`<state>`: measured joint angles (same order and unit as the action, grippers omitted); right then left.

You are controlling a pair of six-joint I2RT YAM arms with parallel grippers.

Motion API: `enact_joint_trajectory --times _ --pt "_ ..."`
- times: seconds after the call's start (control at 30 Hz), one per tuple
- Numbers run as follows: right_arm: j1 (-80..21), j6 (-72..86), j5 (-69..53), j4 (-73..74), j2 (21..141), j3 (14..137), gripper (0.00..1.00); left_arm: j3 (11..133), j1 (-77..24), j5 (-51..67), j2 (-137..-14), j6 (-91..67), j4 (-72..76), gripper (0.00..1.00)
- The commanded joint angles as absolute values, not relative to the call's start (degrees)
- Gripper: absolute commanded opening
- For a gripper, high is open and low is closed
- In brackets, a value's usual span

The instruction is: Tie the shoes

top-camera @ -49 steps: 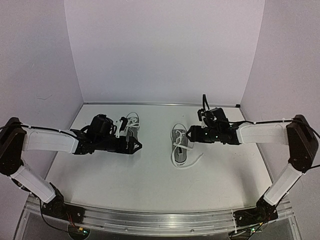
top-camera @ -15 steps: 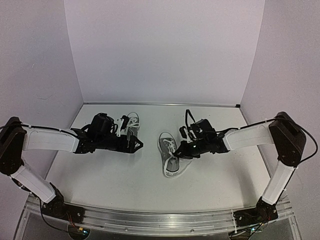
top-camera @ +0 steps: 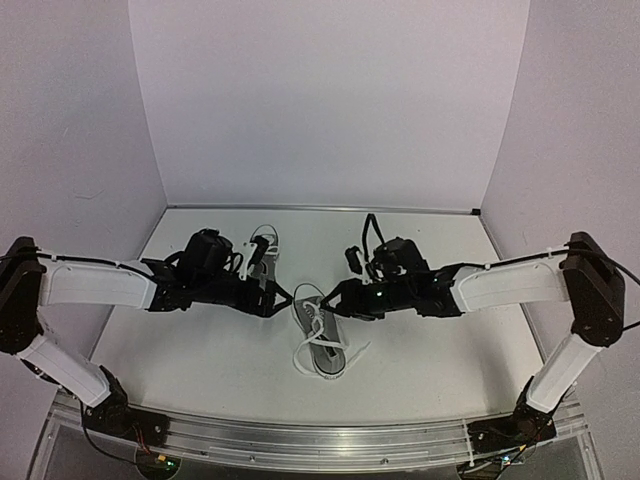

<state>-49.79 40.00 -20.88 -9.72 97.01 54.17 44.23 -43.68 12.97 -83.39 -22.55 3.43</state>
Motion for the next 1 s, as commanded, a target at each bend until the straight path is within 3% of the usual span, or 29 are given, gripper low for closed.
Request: enact_joint_trajectory --times 0.0,0.23,0.43,0.97 --pt "-48.1 37.2 -19.5 -10.2 90.2 55.5 0.50 45.9 -50.0 15.1 -77.9 -13.4 0.0 1.00" --pt "-36.1 33.1 -21.9 -8.1 80.9 50.0 0.64 59.3 -65.3 9.1 -86.1 -3.6 -14.8 0.94" --pt "-29.8 29.3 -19.2 -4.6 74.4 47.9 0.78 77.5 -71.2 0.7 -104.2 -0.1 -27.4 0.72" --pt "-25.5 29.2 -20.9 -3.9 70.3 44.3 0.79 105.4 -71.7 -6.4 -130.6 -1.0 -38.2 0.54"
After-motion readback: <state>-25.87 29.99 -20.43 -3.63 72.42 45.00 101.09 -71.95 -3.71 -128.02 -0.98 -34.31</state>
